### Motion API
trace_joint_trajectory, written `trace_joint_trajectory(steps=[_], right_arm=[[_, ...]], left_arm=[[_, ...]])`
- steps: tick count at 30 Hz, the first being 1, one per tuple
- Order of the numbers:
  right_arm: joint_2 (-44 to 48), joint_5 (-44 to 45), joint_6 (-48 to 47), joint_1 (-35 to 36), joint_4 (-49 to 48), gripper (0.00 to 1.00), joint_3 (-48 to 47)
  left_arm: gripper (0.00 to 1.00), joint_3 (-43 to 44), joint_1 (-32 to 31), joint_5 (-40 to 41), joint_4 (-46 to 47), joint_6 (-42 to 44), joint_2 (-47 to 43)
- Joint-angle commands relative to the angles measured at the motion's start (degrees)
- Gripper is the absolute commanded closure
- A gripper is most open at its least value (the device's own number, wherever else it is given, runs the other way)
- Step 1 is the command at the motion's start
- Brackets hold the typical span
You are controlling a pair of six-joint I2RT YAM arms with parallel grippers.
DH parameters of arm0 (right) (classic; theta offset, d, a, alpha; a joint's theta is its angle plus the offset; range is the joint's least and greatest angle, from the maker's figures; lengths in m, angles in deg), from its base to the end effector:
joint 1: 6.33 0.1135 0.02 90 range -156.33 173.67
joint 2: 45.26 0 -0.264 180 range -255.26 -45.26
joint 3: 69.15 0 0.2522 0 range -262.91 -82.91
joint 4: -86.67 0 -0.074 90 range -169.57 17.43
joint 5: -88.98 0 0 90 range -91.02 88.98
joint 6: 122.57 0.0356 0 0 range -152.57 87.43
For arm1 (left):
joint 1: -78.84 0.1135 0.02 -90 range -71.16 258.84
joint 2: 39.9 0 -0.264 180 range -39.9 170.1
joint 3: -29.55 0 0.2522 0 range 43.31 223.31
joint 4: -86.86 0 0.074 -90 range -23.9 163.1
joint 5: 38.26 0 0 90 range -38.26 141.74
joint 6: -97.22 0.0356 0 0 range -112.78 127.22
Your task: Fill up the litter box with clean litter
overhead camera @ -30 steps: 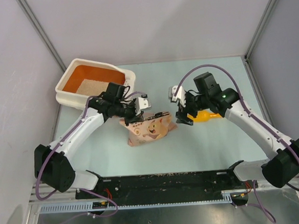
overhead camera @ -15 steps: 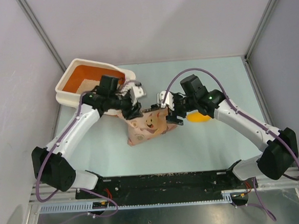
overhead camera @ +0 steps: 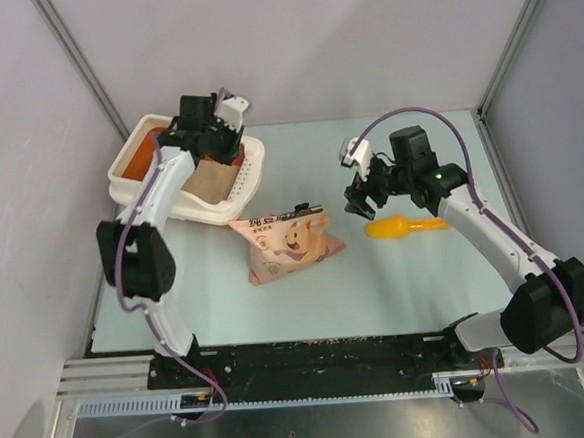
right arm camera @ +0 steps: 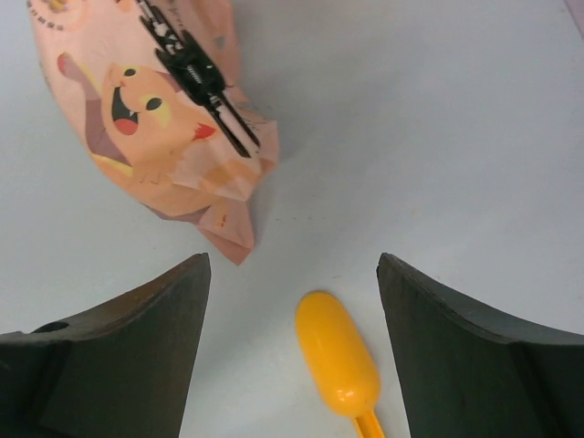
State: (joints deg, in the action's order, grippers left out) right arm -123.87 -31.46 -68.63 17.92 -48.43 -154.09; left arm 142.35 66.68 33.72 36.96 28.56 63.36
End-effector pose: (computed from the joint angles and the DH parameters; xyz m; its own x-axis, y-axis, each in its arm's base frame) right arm 0.2665 0.1398 0.3348 -0.0385 -0.5740 -0.8180 -0.9128 0.3532 -0.2049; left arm 0.3999 -0.0974 0.3424 -0.4329 0.4473 -0.7826 0.6316 0.7700 0.0907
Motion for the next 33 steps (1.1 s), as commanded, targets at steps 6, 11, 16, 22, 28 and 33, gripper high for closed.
trace_joint_trajectory(steps=[6, 11, 16, 22, 28, 33], right_arm=[[5.48, 1.52, 6.34, -5.26, 0.24, 0.22, -1.07], [6.45, 1.78, 6.87, -7.46, 0.59, 0.22, -0.19], [6.63, 1.87, 8.01, -8.78, -0.20, 0.22, 0.34], [7.24, 1.87, 8.10, -9.83, 0.06, 0.21, 0.69], [8.73, 1.70, 8.63, -11.24, 0.07, 0.21, 2.53], [9.70, 1.43, 9.15, -11.86, -0.20, 0.21, 3.50]], left_arm=[[1.00, 3.35, 0.21, 17.58, -0.77, 2.56, 10.11], [1.00, 1.68, -0.75, 15.65, -0.77, 1.95, 11.17], [1.00, 1.76, -3.38, 14.15, -0.77, 2.65, 12.05], [1.00, 4.92, -6.47, 13.54, -0.77, 3.18, 14.94], [1.00, 9.49, -9.89, 12.40, -0.95, 3.35, 17.67], [1.00, 12.83, -11.83, 11.96, -1.39, 2.74, 19.26]])
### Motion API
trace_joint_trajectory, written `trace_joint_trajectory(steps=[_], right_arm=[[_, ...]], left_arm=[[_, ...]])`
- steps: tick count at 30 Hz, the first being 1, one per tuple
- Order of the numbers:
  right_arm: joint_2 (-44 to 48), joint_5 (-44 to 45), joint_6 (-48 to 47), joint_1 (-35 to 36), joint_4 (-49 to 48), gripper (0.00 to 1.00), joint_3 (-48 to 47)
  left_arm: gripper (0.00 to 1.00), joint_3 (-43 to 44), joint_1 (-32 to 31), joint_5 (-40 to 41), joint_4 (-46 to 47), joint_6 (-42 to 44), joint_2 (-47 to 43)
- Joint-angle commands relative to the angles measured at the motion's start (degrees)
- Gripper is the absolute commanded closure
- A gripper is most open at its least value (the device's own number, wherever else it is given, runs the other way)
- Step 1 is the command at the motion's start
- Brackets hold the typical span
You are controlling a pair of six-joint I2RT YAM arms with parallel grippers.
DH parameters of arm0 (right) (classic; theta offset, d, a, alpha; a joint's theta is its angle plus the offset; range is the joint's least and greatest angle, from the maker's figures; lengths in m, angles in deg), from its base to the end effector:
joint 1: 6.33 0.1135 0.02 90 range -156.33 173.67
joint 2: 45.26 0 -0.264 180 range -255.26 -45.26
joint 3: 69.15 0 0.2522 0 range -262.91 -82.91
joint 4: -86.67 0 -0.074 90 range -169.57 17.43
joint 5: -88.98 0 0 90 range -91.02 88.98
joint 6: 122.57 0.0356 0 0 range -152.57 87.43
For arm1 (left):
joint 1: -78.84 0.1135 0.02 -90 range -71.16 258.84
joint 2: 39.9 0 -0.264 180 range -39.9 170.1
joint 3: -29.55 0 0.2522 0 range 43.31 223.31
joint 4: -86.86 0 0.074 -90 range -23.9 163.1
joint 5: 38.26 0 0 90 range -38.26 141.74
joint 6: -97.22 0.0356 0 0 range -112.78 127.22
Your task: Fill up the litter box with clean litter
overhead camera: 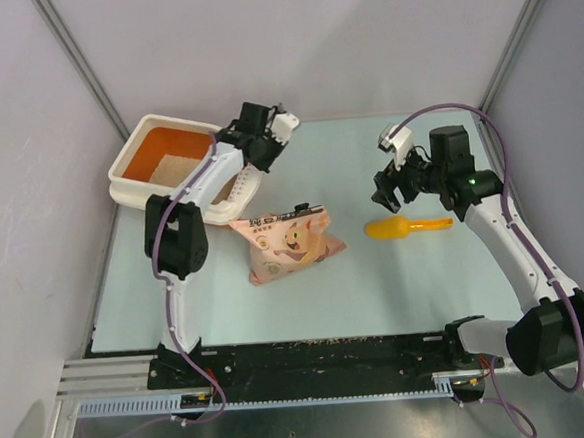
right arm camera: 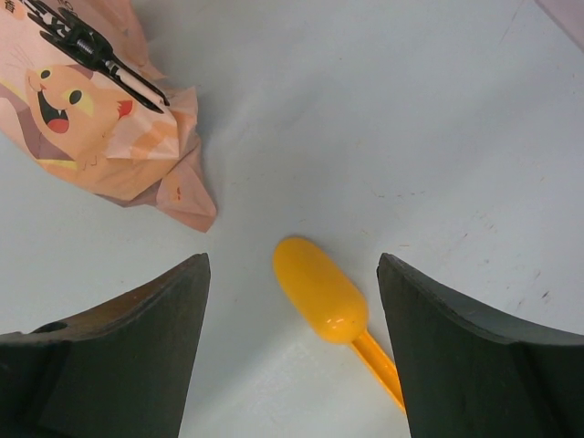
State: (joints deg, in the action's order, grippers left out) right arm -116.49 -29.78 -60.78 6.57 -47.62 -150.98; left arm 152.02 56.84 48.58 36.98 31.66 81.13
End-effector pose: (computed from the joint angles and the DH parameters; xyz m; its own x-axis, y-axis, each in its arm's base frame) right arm 0.2584 0.0768 0.3493 -0.2202 -0.4755 -0.8517 -0.7756 0.6149 -0.1428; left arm 0.4451 -0.1820 0.2641 -0.4628 0.6325 -0.6210 0.6584 0.7144 0.2369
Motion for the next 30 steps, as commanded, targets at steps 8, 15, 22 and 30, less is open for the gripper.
trace_joint_trajectory(steps=[8, 15, 22, 30], right_arm=[[1.88, -1.04, 2.98, -1.22, -1.88, 0.19, 0.75], [0.29, -1.48, 4.83, -0.87, -4.17, 0.18, 0.75], [-0.06, 0.01, 5.97, 0.28, -4.79, 0.16, 0.75], [1.17, 0.19, 5.79, -0.86, -3.91, 0.15, 1.19]], left_arm=[[0.98, 2.66, 1.69, -1.67, -1.41, -3.53, -5.97], [0.98, -5.08, 7.93, -0.80, -1.50, -3.62, -10.03], [0.94, -9.82, 9.25, 1.31, -1.67, -1.77, -7.74], [0.93, -11.15, 7.33, -2.46, -2.11, -3.00, -6.25]])
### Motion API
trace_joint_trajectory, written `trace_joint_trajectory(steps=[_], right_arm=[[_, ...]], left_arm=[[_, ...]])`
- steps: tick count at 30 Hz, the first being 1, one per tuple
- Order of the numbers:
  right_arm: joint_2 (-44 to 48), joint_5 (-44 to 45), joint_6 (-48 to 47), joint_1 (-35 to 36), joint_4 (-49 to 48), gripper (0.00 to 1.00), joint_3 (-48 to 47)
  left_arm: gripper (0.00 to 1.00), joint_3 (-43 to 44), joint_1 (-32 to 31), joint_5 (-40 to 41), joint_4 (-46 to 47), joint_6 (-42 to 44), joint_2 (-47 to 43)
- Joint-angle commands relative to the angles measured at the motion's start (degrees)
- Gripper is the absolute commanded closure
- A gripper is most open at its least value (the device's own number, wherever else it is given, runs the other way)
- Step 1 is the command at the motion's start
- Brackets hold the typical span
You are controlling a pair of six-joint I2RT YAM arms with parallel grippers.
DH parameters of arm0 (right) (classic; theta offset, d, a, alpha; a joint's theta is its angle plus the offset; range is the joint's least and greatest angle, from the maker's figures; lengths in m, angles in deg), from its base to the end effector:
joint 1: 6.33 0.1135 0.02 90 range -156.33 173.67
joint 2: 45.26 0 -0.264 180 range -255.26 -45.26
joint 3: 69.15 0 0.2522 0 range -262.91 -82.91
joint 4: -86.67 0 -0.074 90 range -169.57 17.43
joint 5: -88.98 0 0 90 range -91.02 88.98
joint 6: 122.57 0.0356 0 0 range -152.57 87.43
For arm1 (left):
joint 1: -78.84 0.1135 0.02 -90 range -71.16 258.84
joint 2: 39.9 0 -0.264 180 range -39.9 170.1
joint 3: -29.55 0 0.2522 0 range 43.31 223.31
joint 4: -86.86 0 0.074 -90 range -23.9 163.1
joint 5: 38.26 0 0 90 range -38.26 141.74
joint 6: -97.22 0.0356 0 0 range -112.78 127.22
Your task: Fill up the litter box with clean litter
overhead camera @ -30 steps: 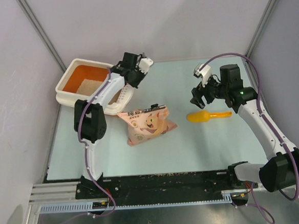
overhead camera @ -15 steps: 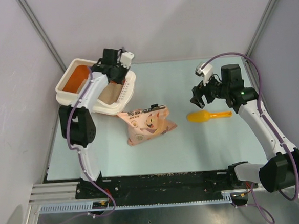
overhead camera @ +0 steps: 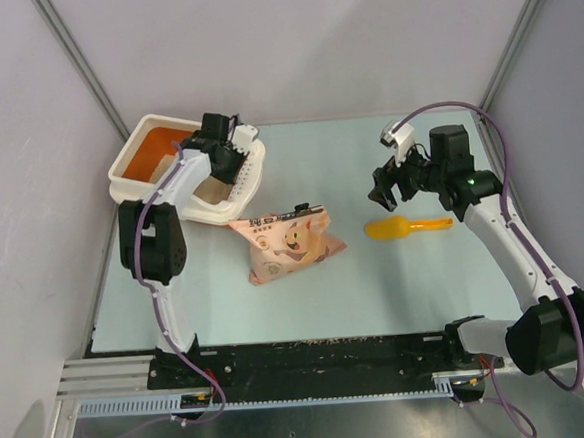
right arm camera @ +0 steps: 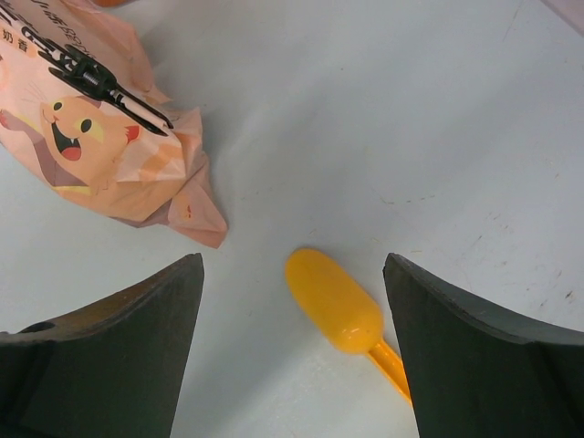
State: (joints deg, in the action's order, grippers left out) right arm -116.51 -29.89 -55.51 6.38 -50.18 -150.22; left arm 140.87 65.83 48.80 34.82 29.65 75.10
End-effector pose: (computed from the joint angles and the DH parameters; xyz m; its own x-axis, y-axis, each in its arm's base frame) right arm 0.2611 0.0765 0.3487 -0.2651 -0.4097 -0.8728 -0.7487 0.6578 -0.0813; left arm 0.4331 -0.1019 0.2461 -0.6477 0.5407 -0.5368 0.5410 0.8224 0.1757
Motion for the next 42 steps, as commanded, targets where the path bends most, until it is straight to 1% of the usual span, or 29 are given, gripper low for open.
trace_joint_trajectory(steps=[1, 6, 12, 18, 21, 25, 28, 30, 31, 33, 34, 36, 37, 39, 40, 42], right_arm=[[1.28, 0.30, 0.53, -1.02, -1.52, 0.15, 0.68], [2.51, 0.21, 0.70, -1.81, -1.61, 0.15, 1.91], [4.18, 0.03, 1.14, -3.48, -0.91, 0.15, 3.15], [5.06, -0.49, 2.46, -4.54, -1.09, 0.14, 4.03], [5.06, -0.49, 2.37, -4.54, -1.00, 0.14, 4.03], [4.62, -0.67, 2.72, -4.71, -1.26, 0.14, 4.03], [3.92, -1.02, 3.69, -4.62, -2.05, 0.14, 4.03], [3.31, -1.28, 4.30, -4.71, -2.75, 0.13, 4.03], [2.78, -1.55, 4.74, -4.54, -3.10, 0.13, 4.03], [1.90, -1.55, 5.18, -4.54, -3.90, 0.13, 4.03], [1.11, -0.94, 5.36, -4.45, -4.25, 0.13, 4.03], [0.14, 0.12, 6.06, -4.19, -5.30, 0.13, 3.94], [-0.47, 1.34, 6.32, -4.10, -5.65, 0.13, 3.94], [-2.23, 2.67, 8.43, -3.92, -6.97, 0.14, 3.94], [-2.93, 3.37, 9.65, -3.83, -8.02, 0.14, 3.94], [-4.86, 3.55, 13.69, -3.83, -9.17, 0.14, 3.94]], left_arm=[[0.93, 0.00, -2.18, -3.21, -0.04, -0.73, 0.05], [0.93, 1.75, -6.14, -4.18, -0.65, -0.29, 2.24], [0.93, 6.76, -10.27, -5.41, -1.53, -0.55, 6.46], [0.94, 18.08, -13.96, -6.73, -2.93, -1.69, 12.96], [0.94, 21.35, -15.98, -7.87, -3.29, -2.22, 15.51], [0.94, 25.92, -18.01, -10.32, -3.64, -3.71, 17.01], [0.94, 27.33, -18.19, -9.02, -4.34, -4.07, 15.61], [0.93, 26.90, -17.48, -8.66, -5.39, -3.46, 13.51], [0.92, 26.46, -17.05, -8.75, -5.66, -3.54, 10.10], [0.91, 24.62, -15.03, -11.37, -5.92, -3.89, 5.79], [0.90, 24.09, -14.15, -12.34, -5.84, -4.15, 1.67], [0.90, 24.08, -10.73, -12.79, -5.84, -5.11, -2.13], [0.90, 24.43, -7.41, -12.71, -5.84, -5.64, -5.02], [0.91, 25.31, -3.09, -12.27, -5.75, -7.48, -6.89], [0.91, 25.40, 1.63, -12.35, -5.75, -7.93, -7.68], [0.92, 25.14, 6.49, -12.09, -5.75, -8.37, -8.91]])
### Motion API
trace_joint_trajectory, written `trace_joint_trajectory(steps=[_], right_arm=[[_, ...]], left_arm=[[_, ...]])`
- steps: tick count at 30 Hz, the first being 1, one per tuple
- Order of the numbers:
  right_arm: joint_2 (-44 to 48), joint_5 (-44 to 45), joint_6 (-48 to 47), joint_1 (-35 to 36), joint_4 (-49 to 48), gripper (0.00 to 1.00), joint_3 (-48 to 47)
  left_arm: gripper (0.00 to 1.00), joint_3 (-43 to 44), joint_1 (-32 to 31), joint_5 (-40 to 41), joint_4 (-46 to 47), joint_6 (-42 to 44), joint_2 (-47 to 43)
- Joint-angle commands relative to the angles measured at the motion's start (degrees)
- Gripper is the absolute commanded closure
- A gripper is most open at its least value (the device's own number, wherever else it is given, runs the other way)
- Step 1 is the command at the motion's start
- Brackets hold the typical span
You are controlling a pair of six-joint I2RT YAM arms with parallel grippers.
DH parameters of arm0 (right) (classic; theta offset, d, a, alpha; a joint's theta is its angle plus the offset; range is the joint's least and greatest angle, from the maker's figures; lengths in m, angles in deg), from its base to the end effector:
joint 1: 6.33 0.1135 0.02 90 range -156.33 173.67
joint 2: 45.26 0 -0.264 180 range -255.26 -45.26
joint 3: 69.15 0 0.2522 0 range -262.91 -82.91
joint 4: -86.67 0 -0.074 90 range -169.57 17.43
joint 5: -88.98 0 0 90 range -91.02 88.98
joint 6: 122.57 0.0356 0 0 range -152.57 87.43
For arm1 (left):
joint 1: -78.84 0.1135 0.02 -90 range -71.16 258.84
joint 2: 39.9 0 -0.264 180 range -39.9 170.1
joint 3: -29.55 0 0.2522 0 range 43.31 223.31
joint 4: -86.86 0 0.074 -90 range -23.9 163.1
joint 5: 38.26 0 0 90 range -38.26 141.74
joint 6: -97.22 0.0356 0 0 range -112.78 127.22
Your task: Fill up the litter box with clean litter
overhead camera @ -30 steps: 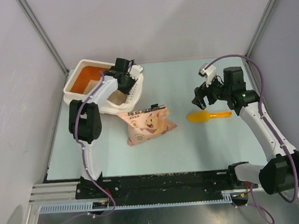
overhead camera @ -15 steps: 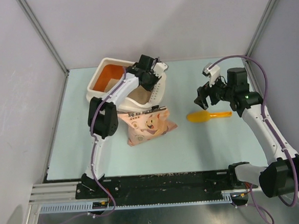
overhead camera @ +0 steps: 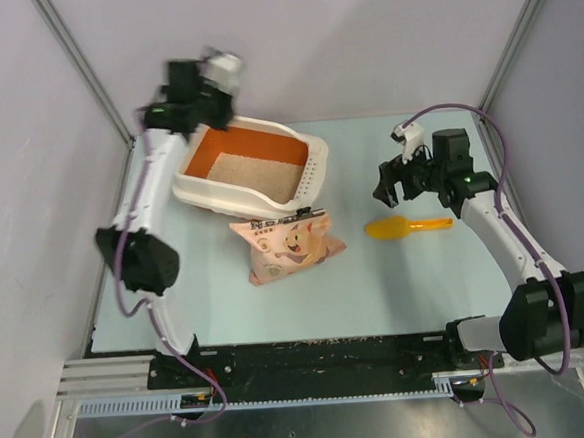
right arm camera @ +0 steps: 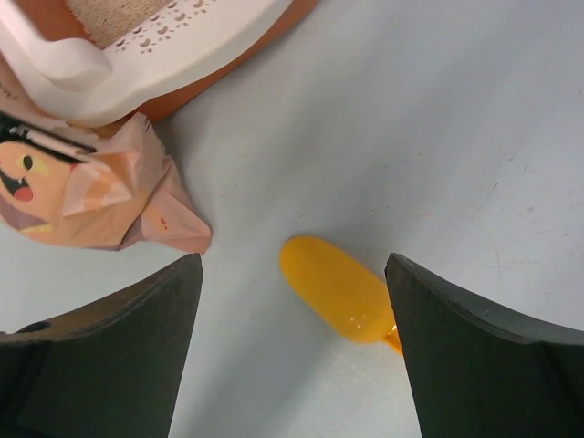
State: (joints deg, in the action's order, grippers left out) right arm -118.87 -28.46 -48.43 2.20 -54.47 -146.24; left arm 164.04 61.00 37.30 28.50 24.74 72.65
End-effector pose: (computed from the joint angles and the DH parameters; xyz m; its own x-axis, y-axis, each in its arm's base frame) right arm 0.2778 0.0583 0.3209 -0.4133 -0.3072 -0.8572 -0.6405 0.7672 0.0338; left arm 0.4185 -0.1440 0.3871 -0.3921 0.4325 -0.8119 0.6352 0.7657 0.1011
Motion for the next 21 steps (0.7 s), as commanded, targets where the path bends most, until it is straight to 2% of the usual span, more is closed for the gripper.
trace_joint_trajectory(steps=[1, 2, 4, 7, 9, 16, 21], right_arm=[[-3.03, 1.69, 7.85, 0.34, -5.84, 0.14, -0.04], [-4.17, 1.17, 8.90, 0.34, -6.20, 0.14, -0.04], [-5.23, 0.46, 11.11, 0.78, -6.99, 0.14, -0.04], [-7.34, 2.99, 12.16, 1.83, -8.57, 0.15, -0.04], [-9.00, 4.06, 13.30, 1.92, -9.80, 0.14, -0.13], [-12.35, 4.15, 17.70, 2.71, -12.18, 0.15, -1.44], [-12.53, 3.97, 17.44, 3.24, -11.22, 0.14, -1.44]], left_arm=[[0.93, 1.62, 16.13, -0.85, 0.48, -3.80, -6.47], [0.93, 1.27, 17.65, -1.29, 0.57, -4.50, -6.56], [0.93, -0.13, 24.75, -1.91, 0.48, -5.56, -6.12], [0.94, -2.24, 29.69, 1.32, 0.48, -5.74, -3.23], [0.96, -7.41, 30.06, 2.40, 3.64, -1.55, -3.31], [0.92, -9.89, 30.68, -0.59, 3.55, -3.54, 1.87], [0.91, -11.03, 29.80, 6.08, 3.38, -1.44, 6.36]])
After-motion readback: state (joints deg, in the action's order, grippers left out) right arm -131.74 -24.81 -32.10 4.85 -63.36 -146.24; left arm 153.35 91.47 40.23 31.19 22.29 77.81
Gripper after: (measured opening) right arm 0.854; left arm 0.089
